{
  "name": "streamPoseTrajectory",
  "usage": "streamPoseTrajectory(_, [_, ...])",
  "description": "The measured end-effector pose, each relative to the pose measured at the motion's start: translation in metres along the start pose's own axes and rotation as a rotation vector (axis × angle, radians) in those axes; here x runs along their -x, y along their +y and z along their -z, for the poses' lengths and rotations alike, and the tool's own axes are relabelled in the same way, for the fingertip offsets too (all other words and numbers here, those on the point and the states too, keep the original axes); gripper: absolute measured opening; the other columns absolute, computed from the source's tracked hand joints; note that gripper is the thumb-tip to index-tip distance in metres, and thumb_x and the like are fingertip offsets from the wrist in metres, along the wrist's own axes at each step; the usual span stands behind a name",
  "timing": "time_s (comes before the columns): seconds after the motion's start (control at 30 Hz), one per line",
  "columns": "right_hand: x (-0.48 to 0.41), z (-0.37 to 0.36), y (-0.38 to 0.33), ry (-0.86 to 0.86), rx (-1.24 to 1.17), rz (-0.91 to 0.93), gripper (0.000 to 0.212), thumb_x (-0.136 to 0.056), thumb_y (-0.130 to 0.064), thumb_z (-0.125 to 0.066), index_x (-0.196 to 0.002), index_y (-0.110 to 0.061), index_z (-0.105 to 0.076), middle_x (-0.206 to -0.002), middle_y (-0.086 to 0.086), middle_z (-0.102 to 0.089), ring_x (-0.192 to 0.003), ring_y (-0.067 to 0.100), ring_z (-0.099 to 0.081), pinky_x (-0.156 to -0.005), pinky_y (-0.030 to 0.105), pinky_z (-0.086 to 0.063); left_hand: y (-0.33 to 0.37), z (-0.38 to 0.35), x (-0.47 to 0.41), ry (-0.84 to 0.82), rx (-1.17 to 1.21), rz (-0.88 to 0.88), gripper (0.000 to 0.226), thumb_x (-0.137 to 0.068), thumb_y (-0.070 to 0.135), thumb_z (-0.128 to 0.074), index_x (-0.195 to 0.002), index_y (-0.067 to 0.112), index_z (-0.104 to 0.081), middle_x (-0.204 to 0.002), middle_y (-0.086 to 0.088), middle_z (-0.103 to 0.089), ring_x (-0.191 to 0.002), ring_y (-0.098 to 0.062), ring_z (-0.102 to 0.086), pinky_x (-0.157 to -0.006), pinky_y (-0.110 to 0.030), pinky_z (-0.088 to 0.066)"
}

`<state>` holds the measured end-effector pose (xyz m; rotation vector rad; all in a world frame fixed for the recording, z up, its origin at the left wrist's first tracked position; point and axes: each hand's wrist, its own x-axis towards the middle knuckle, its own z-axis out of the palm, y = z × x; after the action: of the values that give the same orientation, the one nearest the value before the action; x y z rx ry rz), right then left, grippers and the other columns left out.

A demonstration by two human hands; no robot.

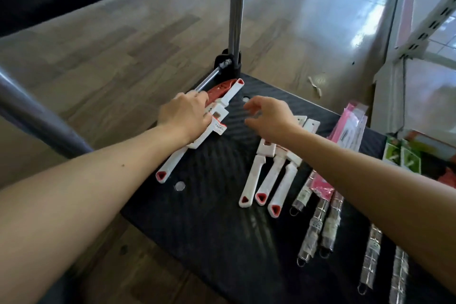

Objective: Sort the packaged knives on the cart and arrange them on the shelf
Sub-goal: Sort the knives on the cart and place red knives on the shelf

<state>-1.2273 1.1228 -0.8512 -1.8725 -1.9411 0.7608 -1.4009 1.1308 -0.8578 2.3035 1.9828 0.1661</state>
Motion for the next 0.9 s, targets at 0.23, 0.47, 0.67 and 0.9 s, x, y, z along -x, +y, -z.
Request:
streamPoseTrajectory(0.23, [-0.046,-0.009,0.001,-0.023,0.284,0.217,0.05,-0.086,-0.003,-0.051,-0.133,-0.022,-0.05,-0.132,0.002,-0.051,-0.114,0.025,-0.054,-0.085,0.034,-0.046,0.007,-0.01,-0.01,0.022,0.12,0.082,0.038,-0.091,0.039,-0.05,-0.116,0.011,-0.054,-0.12,-0.009,-0.058,-0.109,-0.031,-0.054,-0.079,-0.038,-0.046])
streamPoseTrajectory(0.47, [-0.082,-0.015,0.001,0.003,0.57,0.325,0.058,-0.091,0.0,-0.044,-0.142,-0.025,-0.035,-0.14,0.0,-0.045,-0.116,0.029,-0.048,-0.084,0.04,-0.049,-0.004,-0.014,-0.001,-0.017,0.129,0.117,0.04,-0.091,0.042,-0.047,-0.118,0.013,-0.054,-0.12,-0.005,-0.058,-0.108,-0.029,-0.056,-0.078,-0.037,-0.046])
streamPoseTrajectory(0.67, [-0.087,-0.023,-0.006,-0.026,0.755,0.436,0.042,-0.091,-0.004,-0.051,-0.131,-0.018,-0.049,-0.131,0.002,-0.05,-0.117,0.027,-0.047,-0.079,0.037,-0.046,-0.006,-0.01,0.011,-0.024,0.106,0.125,0.038,-0.092,0.042,-0.046,-0.119,0.016,-0.053,-0.12,-0.002,-0.058,-0.107,-0.026,-0.056,-0.072,-0.033,-0.042])
streamPoseTrajectory(0.9, [-0.076,-0.02,-0.004,0.005,0.861,0.522,0.034,-0.095,-0.007,-0.047,-0.127,-0.014,-0.051,-0.128,0.003,-0.053,-0.118,0.027,-0.048,-0.081,0.036,-0.045,-0.015,-0.004,0.043,-0.143,-0.015,0.153,0.049,-0.084,0.054,-0.056,-0.115,0.015,-0.051,-0.117,-0.002,-0.057,-0.106,-0.024,-0.056,-0.071,-0.034,-0.044])
